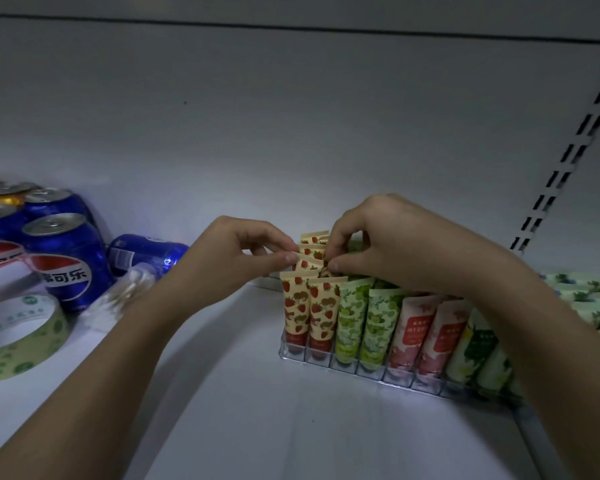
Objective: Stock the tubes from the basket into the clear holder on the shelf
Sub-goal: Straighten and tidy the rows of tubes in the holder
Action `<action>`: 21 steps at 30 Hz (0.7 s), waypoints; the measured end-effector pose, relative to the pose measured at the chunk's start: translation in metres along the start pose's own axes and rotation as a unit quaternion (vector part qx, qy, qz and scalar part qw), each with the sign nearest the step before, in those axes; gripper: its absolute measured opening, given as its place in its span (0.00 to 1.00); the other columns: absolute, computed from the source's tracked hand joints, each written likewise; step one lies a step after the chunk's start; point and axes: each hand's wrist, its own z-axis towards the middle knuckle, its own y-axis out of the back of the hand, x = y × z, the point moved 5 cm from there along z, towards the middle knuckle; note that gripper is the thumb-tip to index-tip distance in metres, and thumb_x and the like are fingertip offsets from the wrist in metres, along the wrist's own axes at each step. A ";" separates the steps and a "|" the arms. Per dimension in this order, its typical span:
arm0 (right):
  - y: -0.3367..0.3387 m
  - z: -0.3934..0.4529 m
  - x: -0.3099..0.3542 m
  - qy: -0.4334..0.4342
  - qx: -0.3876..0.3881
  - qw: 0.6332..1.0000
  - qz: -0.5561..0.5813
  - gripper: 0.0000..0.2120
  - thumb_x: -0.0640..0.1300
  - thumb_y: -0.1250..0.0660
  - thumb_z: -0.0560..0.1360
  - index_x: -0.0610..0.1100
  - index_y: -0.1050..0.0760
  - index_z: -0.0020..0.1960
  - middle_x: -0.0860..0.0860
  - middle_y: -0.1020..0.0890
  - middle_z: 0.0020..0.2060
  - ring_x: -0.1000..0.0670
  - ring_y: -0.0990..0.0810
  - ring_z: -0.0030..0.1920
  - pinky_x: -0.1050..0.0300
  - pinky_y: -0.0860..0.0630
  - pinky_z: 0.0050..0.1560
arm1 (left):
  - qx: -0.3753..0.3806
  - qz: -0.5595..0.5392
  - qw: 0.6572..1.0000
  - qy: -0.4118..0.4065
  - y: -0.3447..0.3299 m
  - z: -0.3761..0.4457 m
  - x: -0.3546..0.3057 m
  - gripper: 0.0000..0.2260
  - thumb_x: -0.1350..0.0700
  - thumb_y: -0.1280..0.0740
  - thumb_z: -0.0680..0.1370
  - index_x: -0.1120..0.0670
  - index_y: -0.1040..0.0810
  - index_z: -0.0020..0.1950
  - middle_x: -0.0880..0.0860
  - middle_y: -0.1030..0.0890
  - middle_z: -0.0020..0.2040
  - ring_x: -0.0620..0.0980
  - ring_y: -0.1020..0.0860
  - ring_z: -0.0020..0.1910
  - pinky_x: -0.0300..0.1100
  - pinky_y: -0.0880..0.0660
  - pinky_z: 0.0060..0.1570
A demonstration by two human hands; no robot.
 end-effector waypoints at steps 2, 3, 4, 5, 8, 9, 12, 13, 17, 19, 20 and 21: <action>-0.002 0.001 0.000 0.003 -0.002 1.000 0.003 0.04 0.52 0.28 0.73 0.56 0.18 0.39 0.62 0.19 0.36 0.65 0.23 0.38 0.62 0.25 0.38 | -0.008 -0.005 1.000 -0.003 -0.001 0.000 0.001 0.06 0.48 0.29 0.68 0.46 0.17 0.43 0.42 0.16 0.39 0.48 0.19 0.37 0.38 0.20 0.42; -0.002 0.001 0.000 0.003 -0.004 1.000 0.004 0.04 0.52 0.28 0.73 0.55 0.18 0.39 0.62 0.18 0.35 0.64 0.22 0.37 0.61 0.24 0.38 | -0.013 -0.004 1.000 -0.005 -0.001 0.001 0.001 0.05 0.49 0.28 0.69 0.46 0.17 0.42 0.42 0.16 0.39 0.48 0.19 0.37 0.38 0.20 0.41; -0.002 0.001 0.000 0.004 -0.007 1.000 0.004 0.04 0.52 0.28 0.73 0.55 0.18 0.39 0.61 0.18 0.35 0.64 0.22 0.37 0.61 0.23 0.38 | -0.017 -0.001 1.000 -0.006 -0.001 0.001 0.002 0.04 0.50 0.27 0.69 0.46 0.17 0.42 0.42 0.16 0.39 0.48 0.20 0.37 0.38 0.20 0.41; -0.002 0.002 0.000 0.004 -0.011 1.000 0.004 0.05 0.52 0.28 0.73 0.55 0.18 0.38 0.61 0.18 0.34 0.63 0.22 0.36 0.60 0.22 0.38 | -0.020 0.000 1.000 -0.006 -0.001 0.001 0.002 0.03 0.50 0.27 0.69 0.46 0.17 0.42 0.42 0.16 0.38 0.48 0.20 0.37 0.38 0.20 0.41; -0.003 0.002 0.000 0.002 -0.019 1.000 0.004 0.05 0.52 0.27 0.72 0.54 0.19 0.38 0.61 0.18 0.34 0.61 0.21 0.36 0.56 0.21 0.40 | -0.025 0.001 1.000 -0.007 0.000 0.001 0.003 0.04 0.47 0.28 0.68 0.44 0.17 0.41 0.42 0.16 0.37 0.48 0.20 0.36 0.40 0.20 0.41; -0.003 0.002 0.000 0.000 -0.020 1.000 0.004 0.05 0.52 0.27 0.72 0.54 0.19 0.38 0.61 0.18 0.34 0.61 0.21 0.36 0.55 0.21 0.41 | -0.024 0.002 1.000 -0.008 0.000 0.002 0.003 0.04 0.48 0.27 0.68 0.45 0.17 0.41 0.42 0.16 0.37 0.48 0.20 0.36 0.40 0.20 0.41; -0.003 0.003 0.000 0.000 -0.020 1.000 0.001 0.06 0.52 0.27 0.72 0.54 0.18 0.38 0.60 0.18 0.34 0.60 0.21 0.36 0.55 0.20 0.41 | -0.023 0.007 1.000 -0.008 0.000 0.002 0.003 0.04 0.47 0.28 0.68 0.45 0.17 0.41 0.42 0.16 0.37 0.47 0.20 0.36 0.39 0.20 0.42; -0.003 0.003 0.000 -0.001 -0.018 1.000 0.000 0.06 0.52 0.27 0.72 0.54 0.18 0.38 0.60 0.18 0.34 0.60 0.21 0.36 0.55 0.21 0.41 | -0.023 0.008 1.000 -0.008 0.000 0.002 0.003 0.05 0.47 0.28 0.67 0.45 0.17 0.41 0.41 0.16 0.37 0.47 0.20 0.36 0.38 0.20 0.42; 0.001 0.002 -0.001 -0.004 -0.019 1.000 0.011 0.05 0.53 0.29 0.73 0.54 0.18 0.40 0.61 0.18 0.35 0.63 0.21 0.37 0.65 0.25 0.35 | -0.019 -0.025 0.999 -0.005 0.000 0.001 0.001 0.10 0.44 0.32 0.69 0.48 0.16 0.44 0.44 0.16 0.39 0.44 0.19 0.37 0.33 0.22 0.37; 0.010 0.001 -0.007 -0.017 -0.048 0.998 0.029 0.05 0.53 0.30 0.74 0.55 0.18 0.42 0.62 0.18 0.37 0.69 0.24 0.38 0.72 0.30 0.31 | -0.046 -0.043 0.998 0.007 0.003 0.002 0.004 0.11 0.46 0.32 0.71 0.49 0.16 0.47 0.45 0.16 0.40 0.44 0.19 0.35 0.32 0.23 0.36; 0.016 0.001 -0.009 -0.022 -0.068 0.997 0.027 0.04 0.53 0.31 0.75 0.55 0.18 0.43 0.63 0.19 0.38 0.72 0.25 0.38 0.72 0.31 0.31 | -0.065 -0.047 0.997 0.017 0.005 0.002 0.006 0.08 0.49 0.32 0.73 0.50 0.17 0.48 0.45 0.16 0.41 0.44 0.20 0.34 0.32 0.23 0.35; 0.019 0.000 -0.012 -0.026 -0.083 0.996 0.022 0.04 0.53 0.31 0.75 0.56 0.18 0.43 0.64 0.19 0.40 0.73 0.26 0.38 0.72 0.33 0.32 | -0.080 -0.051 0.995 0.028 0.006 0.002 0.008 0.06 0.52 0.31 0.74 0.50 0.17 0.48 0.44 0.16 0.42 0.44 0.21 0.33 0.31 0.24 0.33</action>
